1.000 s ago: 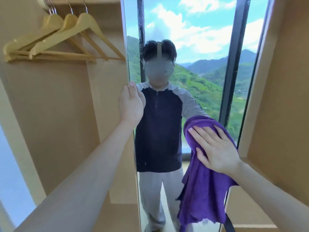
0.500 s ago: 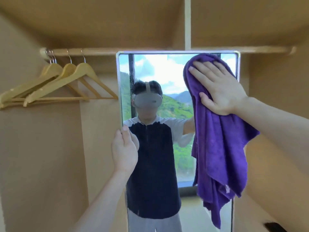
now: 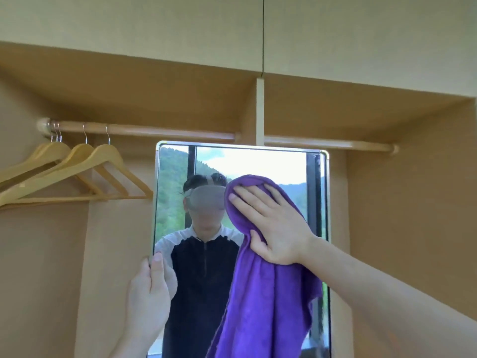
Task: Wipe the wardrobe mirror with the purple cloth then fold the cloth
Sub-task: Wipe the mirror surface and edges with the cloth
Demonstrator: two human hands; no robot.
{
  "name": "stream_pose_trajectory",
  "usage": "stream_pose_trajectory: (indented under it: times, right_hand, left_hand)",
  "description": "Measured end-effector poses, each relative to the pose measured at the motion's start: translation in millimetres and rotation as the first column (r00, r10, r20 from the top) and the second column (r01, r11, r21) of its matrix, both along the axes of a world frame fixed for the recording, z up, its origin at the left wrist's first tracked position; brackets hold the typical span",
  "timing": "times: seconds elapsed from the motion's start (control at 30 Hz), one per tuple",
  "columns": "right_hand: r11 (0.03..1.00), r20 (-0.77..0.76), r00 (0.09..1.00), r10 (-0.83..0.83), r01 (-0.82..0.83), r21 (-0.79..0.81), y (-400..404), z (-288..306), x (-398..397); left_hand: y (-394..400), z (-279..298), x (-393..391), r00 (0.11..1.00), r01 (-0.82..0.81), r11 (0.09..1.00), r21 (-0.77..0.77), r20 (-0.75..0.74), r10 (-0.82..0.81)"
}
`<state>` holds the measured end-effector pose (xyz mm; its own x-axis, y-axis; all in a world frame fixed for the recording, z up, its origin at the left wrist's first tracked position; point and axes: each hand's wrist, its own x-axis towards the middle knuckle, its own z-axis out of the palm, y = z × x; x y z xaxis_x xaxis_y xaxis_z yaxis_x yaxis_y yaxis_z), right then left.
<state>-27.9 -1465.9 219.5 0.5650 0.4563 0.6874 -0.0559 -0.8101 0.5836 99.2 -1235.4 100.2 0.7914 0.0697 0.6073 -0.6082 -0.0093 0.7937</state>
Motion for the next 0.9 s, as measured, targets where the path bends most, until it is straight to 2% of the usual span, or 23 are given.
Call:
stream_pose_trajectory:
  times: [0.1,0.23,0.3,0.33,0.37,0.43,0.53,0.6,0.67,0.7,0.8,0.83,0.9]
  right_hand:
    - [1.0,-0.017,1.0,0.0,0.001,0.016,-17.9,9.8,-12.4]
    - [0.964,0.14,0.99,-0.031,-0.008,0.266,-40.1,18.6,-28.8]
    - [0.932,0.19,0.979,-0.076,0.002,0.364,-45.8,19.4,-33.2]
    - [0.921,0.198,0.975,-0.102,0.018,0.389,-46.7,19.3,-33.5]
    - [0.914,0.199,0.972,-0.121,0.031,0.406,-46.5,19.1,-32.6]
    - [0.905,0.193,0.971,-0.14,0.047,0.423,-45.5,19.6,-30.4]
    - [0.923,0.193,0.972,-0.132,0.049,0.382,-46.2,28.9,-30.3]
    - [0.941,0.204,0.972,-0.115,0.041,0.336,-46.8,41.1,-31.1]
    - [0.953,0.209,0.973,-0.099,0.032,0.302,-44.5,56.6,-31.6]
    - [0.957,0.205,0.974,-0.093,0.031,0.288,-42.1,64.7,-31.5]
    - [0.965,0.212,0.971,-0.111,0.055,0.256,-34.7,84.2,-27.7]
    - [0.964,0.231,0.964,-0.128,0.066,0.258,-32.5,87.7,-26.0]
    - [0.962,0.274,0.952,-0.138,0.062,0.267,-30.5,91.6,-22.0]
  left_hand:
    - [2.7,4.7,-8.6,0.999,0.037,0.999,0.009,-0.017,-0.037]
    - [4.5,9.7,-18.5,0.999,0.037,0.999,-0.032,-0.024,-0.038]
    - [7.6,12.7,-19.3,0.998,0.044,0.999,0.016,-0.047,-0.043]
    - [11.8,13.5,-18.6,0.999,-0.007,0.997,0.075,-0.032,0.01]
    - [13.5,18.7,-18.0,0.993,-0.118,0.987,0.11,0.025,0.116]
    - [14.5,38.1,-19.1,0.915,-0.344,0.928,0.144,0.276,0.296]
    - [6.7,99.4,-39.7,0.755,-0.379,0.901,0.211,0.634,0.169]
    - [-6.2,146.4,-49.7,0.599,-0.485,0.834,0.263,0.795,0.097]
    - [-25.1,193.1,-56.9,0.491,-0.595,0.748,0.293,0.869,0.05]
    - [-39.3,214.9,-57.2,0.499,-0.629,0.7,0.337,0.866,0.032]
    - [-83.5,256.0,-60.7,0.661,-0.581,0.64,0.503,0.75,0.011]
    - [-97.4,258.2,-59.2,0.668,-0.598,0.628,0.497,0.743,0.048]
    - [-115.5,252.8,-52.8,0.575,-0.706,0.604,0.37,0.797,0.184]
